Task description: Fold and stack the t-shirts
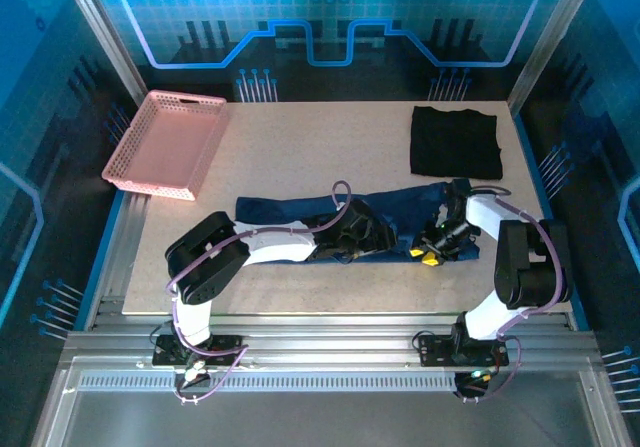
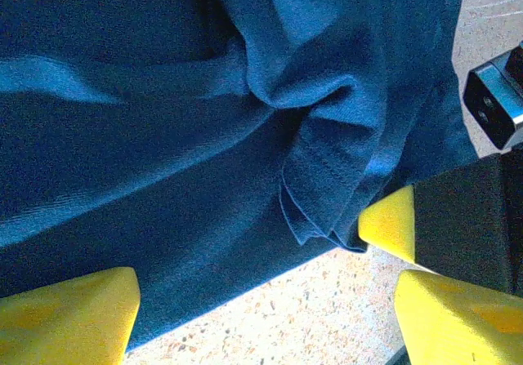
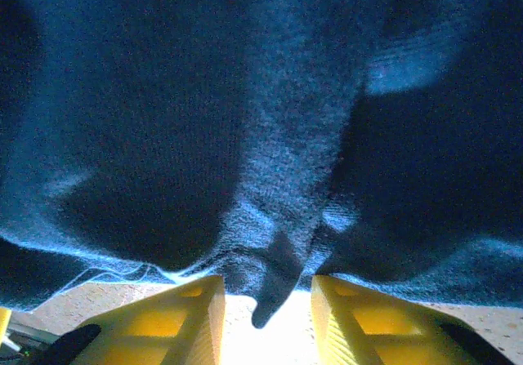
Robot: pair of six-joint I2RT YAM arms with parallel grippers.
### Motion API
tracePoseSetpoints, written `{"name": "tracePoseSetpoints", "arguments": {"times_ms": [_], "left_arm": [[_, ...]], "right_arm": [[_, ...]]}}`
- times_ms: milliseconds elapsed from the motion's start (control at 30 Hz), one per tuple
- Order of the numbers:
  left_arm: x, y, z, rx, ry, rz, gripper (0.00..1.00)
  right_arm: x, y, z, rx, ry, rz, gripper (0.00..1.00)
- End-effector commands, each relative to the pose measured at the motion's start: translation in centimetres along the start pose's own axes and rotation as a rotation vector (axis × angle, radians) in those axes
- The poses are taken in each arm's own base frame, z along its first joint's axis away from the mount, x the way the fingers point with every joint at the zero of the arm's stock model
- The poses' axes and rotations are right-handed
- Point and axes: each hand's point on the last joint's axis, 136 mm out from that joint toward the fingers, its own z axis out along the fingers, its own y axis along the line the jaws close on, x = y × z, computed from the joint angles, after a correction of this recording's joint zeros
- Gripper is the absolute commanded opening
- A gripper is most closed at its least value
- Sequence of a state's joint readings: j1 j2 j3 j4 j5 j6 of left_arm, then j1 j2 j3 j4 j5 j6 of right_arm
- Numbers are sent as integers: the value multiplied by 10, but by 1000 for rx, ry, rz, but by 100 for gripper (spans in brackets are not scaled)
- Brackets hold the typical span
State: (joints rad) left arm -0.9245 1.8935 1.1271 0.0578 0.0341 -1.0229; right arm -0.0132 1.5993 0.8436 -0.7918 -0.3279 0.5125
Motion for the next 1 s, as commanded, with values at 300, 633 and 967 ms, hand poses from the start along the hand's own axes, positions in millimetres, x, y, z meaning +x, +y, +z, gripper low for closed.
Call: {"name": "tracePoseSetpoints", "arguments": {"times_ms": [300, 633, 967], "left_arm": [[-6, 1, -8, 4, -27, -15, 83], [-7, 1, -9, 3, -29, -15, 83], [-9, -7, -10, 25, -29, -30, 82]], "right_arm": [[-3, 8, 4, -19, 5, 3, 28], [1, 12, -5, -21, 7, -6, 4], [-8, 29, -46, -82, -65, -28, 0]]}}
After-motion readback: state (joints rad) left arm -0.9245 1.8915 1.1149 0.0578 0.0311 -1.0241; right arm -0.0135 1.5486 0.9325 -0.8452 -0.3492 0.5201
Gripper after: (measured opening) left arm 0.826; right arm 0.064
